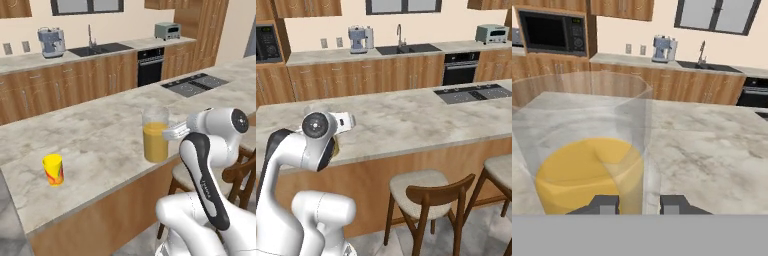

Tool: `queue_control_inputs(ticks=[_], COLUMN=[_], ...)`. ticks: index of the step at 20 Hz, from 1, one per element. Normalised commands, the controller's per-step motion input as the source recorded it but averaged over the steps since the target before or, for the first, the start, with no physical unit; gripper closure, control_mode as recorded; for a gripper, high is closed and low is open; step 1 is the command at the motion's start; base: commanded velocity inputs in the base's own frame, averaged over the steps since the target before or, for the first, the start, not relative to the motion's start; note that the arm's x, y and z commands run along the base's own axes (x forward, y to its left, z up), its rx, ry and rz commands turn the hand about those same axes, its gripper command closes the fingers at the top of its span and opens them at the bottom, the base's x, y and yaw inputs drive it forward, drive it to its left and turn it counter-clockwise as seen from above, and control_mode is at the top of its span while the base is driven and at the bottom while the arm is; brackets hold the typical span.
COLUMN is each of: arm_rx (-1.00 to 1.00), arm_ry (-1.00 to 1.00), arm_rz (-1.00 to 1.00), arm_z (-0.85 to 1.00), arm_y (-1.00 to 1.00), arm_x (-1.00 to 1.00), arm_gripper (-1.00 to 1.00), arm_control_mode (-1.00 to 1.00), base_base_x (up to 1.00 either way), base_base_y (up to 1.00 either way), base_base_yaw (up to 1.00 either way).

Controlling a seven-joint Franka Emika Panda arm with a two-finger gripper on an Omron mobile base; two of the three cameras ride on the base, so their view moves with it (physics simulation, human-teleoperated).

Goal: Place the pitcher and cup on the dining counter for serving.

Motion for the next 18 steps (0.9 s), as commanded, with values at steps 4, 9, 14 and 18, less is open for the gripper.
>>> queue_control_inputs(ticks=[4, 9, 14, 18], arm_rx=[0.00, 0.00, 0.00, 0.05], arm_ry=[0.00, 0.00, 0.00, 0.06], arm_rz=[0.00, 0.00, 0.09, 0.32], arm_z=[0.00, 0.00, 0.01, 0.04], arm_y=[0.00, 0.00, -0.05, -0.33], arm_x=[0.00, 0.00, 0.43, 0.62], arm_gripper=[1.00, 1.00, 1.00, 1.00], arm_control_mode=[1.00, -1.00, -1.00, -1.00], base_base_x=[0.12, 0.00, 0.00, 0.00], base_base_y=[-0.08, 0.00, 0.00, 0.00], base_base_yaw=[0.02, 0.01, 0.00, 0.00])
